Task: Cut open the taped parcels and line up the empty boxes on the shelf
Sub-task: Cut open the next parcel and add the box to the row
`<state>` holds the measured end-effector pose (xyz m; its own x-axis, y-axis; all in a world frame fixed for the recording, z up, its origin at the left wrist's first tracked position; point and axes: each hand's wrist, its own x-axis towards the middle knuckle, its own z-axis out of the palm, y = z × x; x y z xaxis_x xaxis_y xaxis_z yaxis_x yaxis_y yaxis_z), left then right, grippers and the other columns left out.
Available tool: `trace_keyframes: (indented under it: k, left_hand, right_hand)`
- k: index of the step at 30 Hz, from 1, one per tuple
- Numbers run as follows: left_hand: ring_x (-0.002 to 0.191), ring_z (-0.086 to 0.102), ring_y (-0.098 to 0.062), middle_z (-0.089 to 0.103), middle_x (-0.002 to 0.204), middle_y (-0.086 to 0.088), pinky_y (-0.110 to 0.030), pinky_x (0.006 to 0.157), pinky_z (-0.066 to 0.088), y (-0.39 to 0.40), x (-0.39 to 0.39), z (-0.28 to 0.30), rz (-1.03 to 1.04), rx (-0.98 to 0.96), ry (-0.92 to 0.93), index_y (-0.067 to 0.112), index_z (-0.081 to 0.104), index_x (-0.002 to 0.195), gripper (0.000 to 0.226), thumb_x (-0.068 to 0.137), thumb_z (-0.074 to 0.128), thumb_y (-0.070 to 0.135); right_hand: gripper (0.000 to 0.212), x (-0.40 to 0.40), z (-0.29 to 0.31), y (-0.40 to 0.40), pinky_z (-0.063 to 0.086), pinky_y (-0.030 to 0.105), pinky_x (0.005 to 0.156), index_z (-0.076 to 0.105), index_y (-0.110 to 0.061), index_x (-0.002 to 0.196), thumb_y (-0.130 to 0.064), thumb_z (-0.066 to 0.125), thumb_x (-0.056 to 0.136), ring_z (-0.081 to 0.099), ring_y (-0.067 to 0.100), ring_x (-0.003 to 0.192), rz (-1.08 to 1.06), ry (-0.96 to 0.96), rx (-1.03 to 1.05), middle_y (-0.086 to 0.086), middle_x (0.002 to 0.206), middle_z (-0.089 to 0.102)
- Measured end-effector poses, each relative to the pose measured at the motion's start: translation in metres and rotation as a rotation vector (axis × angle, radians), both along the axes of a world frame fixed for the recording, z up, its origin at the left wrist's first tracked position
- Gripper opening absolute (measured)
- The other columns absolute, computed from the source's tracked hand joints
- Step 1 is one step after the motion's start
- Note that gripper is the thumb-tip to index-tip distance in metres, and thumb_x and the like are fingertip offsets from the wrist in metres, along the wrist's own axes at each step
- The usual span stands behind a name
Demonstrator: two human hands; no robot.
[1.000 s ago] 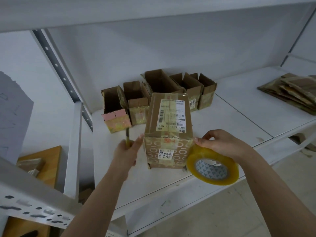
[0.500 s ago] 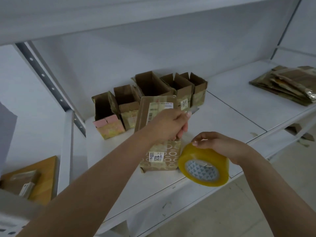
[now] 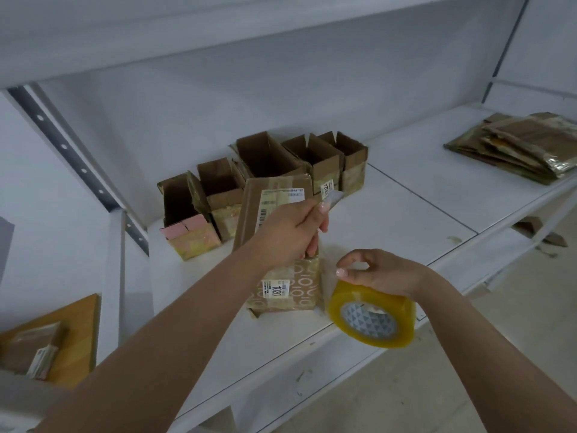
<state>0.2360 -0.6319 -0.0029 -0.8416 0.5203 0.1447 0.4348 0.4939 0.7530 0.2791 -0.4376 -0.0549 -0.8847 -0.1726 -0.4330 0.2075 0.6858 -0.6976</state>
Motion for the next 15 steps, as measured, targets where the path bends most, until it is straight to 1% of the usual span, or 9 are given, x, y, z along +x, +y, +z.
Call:
trace_keyframes:
  k: [2,4,6,7,9,10,12,13,15]
  left_hand:
    - [0.040,0.048,-0.001,0.058,0.054,0.003,-0.014,0.048,0.037,0.000,0.000,0.005,-0.022,-0.018,-0.089,0.019,0.052,0.076,0.040,0.104,0.032,0.038]
    - [0.043,0.049,-0.001,0.059,0.060,-0.001,-0.013,0.049,0.040,0.000,0.000,0.017,-0.061,-0.102,-0.189,0.014,0.053,0.074,0.040,0.105,0.036,0.032]
    - [0.049,0.052,-0.004,0.059,0.065,-0.003,-0.014,0.053,0.044,0.001,-0.002,0.031,-0.125,-0.250,-0.247,0.010,0.055,0.072,0.041,0.105,0.039,0.028]
    - [0.053,0.053,-0.007,0.059,0.066,-0.004,-0.018,0.057,0.045,0.004,-0.004,0.038,-0.166,-0.323,-0.281,0.008,0.056,0.072,0.040,0.105,0.040,0.025]
    - [0.058,0.049,-0.015,0.053,0.066,-0.008,-0.023,0.060,0.043,0.012,-0.007,0.049,-0.204,-0.465,-0.370,0.006,0.055,0.069,0.039,0.103,0.042,0.019]
    - [0.058,0.045,-0.017,0.049,0.065,-0.007,-0.024,0.059,0.040,0.018,-0.007,0.052,-0.214,-0.556,-0.394,0.006,0.053,0.068,0.039,0.103,0.042,0.018]
    - [0.058,0.040,-0.016,0.043,0.064,-0.004,-0.022,0.058,0.037,0.031,-0.005,0.055,-0.228,-0.768,-0.374,0.007,0.052,0.068,0.041,0.104,0.039,0.021]
    - [0.058,0.041,-0.015,0.044,0.064,-0.003,-0.021,0.057,0.038,0.037,-0.004,0.055,-0.226,-0.857,-0.335,0.008,0.053,0.067,0.042,0.104,0.039,0.023]
    - [0.057,0.044,-0.014,0.047,0.063,-0.002,-0.021,0.056,0.041,0.044,-0.004,0.050,-0.204,-0.987,-0.274,0.011,0.056,0.065,0.043,0.103,0.041,0.025]
  right_hand:
    - [0.049,0.007,0.002,0.006,0.056,0.031,0.089,0.064,-0.043,0.113,-0.068,0.055,0.072,0.065,0.012,0.100,0.000,0.038,-0.101,-0.008,0.119,0.064]
    - [0.038,0.013,0.003,0.012,0.057,0.029,0.088,0.068,-0.043,0.112,-0.059,0.054,0.080,0.066,0.011,0.101,-0.028,0.052,-0.200,-0.009,0.115,0.068]
    - [0.031,0.017,0.003,0.014,0.055,0.032,0.092,0.073,-0.045,0.106,-0.056,0.055,0.083,0.066,0.011,0.103,-0.054,0.068,-0.234,-0.013,0.109,0.071]
    - [0.026,0.019,0.002,0.014,0.055,0.033,0.092,0.074,-0.046,0.103,-0.054,0.055,0.086,0.066,0.011,0.102,-0.071,0.075,-0.237,-0.014,0.106,0.072]
    - [0.022,0.019,0.004,0.012,0.055,0.031,0.088,0.075,-0.045,0.100,-0.047,0.055,0.092,0.067,0.011,0.098,-0.103,0.082,-0.248,-0.014,0.101,0.073]
    - [0.022,0.020,0.006,0.011,0.055,0.029,0.086,0.076,-0.043,0.101,-0.044,0.055,0.094,0.067,0.012,0.097,-0.118,0.082,-0.253,-0.013,0.100,0.073]
    - [0.026,0.022,0.008,0.011,0.053,0.030,0.087,0.073,-0.038,0.110,-0.044,0.052,0.096,0.065,0.014,0.098,-0.138,0.072,-0.224,-0.010,0.107,0.071]
    - [0.029,0.023,0.009,0.011,0.052,0.033,0.091,0.071,-0.035,0.115,-0.046,0.051,0.097,0.063,0.015,0.099,-0.150,0.068,-0.192,-0.008,0.110,0.069]
    - [0.032,0.023,0.010,0.010,0.050,0.038,0.097,0.071,-0.033,0.118,-0.047,0.051,0.097,0.063,0.016,0.100,-0.174,0.076,-0.153,-0.005,0.113,0.068]
